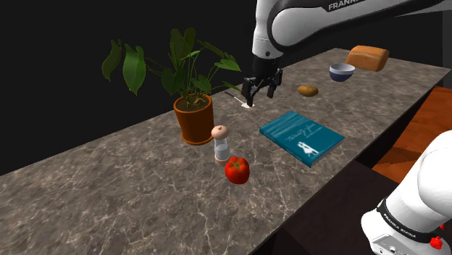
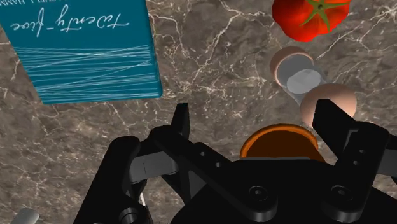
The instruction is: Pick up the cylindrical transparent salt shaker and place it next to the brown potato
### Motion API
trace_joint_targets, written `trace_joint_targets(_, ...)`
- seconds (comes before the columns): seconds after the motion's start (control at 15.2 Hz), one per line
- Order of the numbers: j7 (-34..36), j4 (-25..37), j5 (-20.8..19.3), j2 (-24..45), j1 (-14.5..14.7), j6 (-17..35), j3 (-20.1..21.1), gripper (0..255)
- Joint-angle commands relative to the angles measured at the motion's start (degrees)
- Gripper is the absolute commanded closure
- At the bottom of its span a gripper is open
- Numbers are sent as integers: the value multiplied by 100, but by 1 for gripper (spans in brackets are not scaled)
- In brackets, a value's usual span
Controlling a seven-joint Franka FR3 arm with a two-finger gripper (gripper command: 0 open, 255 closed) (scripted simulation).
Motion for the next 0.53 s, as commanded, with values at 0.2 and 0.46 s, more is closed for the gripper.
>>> trace_joint_targets(0.2,598,595,-203,1041,101,348,336,0)
trace_joint_targets(0.46,1061,1243,-467,1909,223,467,515,0)
